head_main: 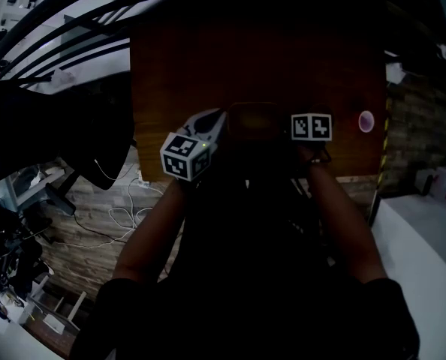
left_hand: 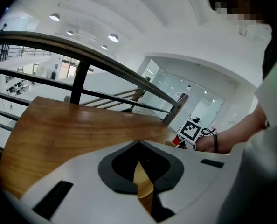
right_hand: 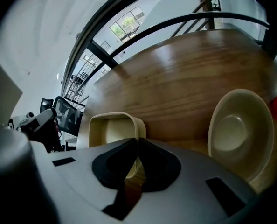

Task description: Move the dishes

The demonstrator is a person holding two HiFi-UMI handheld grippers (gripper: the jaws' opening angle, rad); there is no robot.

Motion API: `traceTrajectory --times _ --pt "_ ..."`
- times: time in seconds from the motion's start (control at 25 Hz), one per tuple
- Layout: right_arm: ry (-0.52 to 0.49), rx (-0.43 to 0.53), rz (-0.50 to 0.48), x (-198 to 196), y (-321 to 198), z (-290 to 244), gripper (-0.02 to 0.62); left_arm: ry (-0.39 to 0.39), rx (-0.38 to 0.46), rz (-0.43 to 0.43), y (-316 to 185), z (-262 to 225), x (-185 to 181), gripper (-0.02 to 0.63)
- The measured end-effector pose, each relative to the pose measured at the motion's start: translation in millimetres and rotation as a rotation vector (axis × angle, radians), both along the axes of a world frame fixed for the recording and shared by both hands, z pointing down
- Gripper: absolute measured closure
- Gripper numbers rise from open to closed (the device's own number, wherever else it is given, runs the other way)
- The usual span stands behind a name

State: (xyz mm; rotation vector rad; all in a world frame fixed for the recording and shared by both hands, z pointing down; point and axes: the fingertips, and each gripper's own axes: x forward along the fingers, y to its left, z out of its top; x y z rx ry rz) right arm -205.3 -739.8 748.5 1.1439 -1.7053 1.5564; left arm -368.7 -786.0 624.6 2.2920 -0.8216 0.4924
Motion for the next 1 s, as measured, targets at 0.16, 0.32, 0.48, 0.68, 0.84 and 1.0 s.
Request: traceTrajectory --times 0.16,0.32,0.48,0.68,0.84,1.0 --pt "-0.002 0.004 -0.005 -1 -2 0 0.568 0.000 -0.001 -0.007 1 0 0 0.611" --pt "-0.009 0.005 -0.004 -1 -2 -2 0.568 -0.001 -0.005 -0.013 3 0 -2 0.611" --pt "-0.021 0.011 -0.002 -3 -5 -3 0.561 -0.003 -0.005 -0.016 4 2 -2 0.611" --pt "-0.036 0.019 -0.004 -5 -7 -7 0.535 -0.004 -0.002 -0.019 3 1 1 0.611" --pt "-0.031 0.021 -0.016 0 -5 -7 0.534 -0.004 0.000 -0.022 3 -1 8 0.611" --pt "-0.026 0.026 -0.029 6 -5 -12 0.535 -0.004 0.005 -0.023 4 -3 14 0.611"
